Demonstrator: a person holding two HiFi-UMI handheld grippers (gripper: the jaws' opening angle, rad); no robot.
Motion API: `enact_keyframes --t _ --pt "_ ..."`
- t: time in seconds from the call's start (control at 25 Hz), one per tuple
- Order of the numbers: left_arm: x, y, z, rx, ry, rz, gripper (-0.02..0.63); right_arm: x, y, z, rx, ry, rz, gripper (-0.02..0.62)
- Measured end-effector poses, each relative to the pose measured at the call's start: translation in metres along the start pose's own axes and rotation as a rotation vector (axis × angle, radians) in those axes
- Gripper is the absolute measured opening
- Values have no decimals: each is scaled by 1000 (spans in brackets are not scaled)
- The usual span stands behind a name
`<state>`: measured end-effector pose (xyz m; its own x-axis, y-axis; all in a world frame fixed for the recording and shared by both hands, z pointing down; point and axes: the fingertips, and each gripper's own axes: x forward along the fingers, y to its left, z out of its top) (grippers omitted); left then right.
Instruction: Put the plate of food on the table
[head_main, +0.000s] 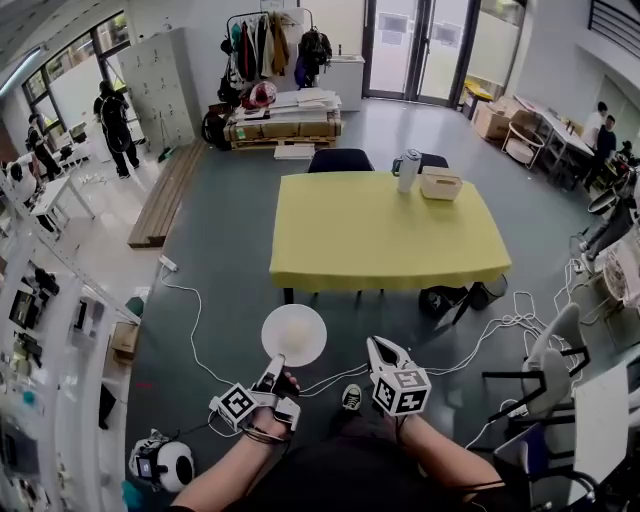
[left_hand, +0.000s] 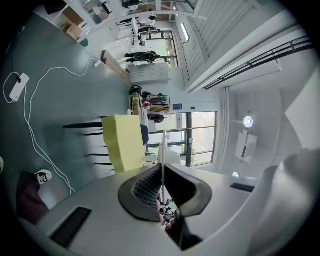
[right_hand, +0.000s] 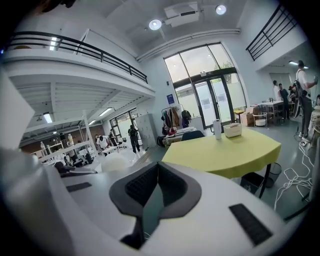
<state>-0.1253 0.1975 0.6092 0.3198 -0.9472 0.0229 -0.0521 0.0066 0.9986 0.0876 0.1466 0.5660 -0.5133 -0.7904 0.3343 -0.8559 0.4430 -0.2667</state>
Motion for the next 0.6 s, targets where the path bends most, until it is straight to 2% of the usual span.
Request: enact_keyframes --t 0.16,0.4,0.6 --pt "37 1 8 7 -21 11 23 31 -18 18 -5 9 29 12" --pt "86 -9 9 -4 -51 -14 23 66 -56 41 8 27 55 12" --pt "115 -3 12 -7 -79 5 23 90 -82 57 14 34 76 12"
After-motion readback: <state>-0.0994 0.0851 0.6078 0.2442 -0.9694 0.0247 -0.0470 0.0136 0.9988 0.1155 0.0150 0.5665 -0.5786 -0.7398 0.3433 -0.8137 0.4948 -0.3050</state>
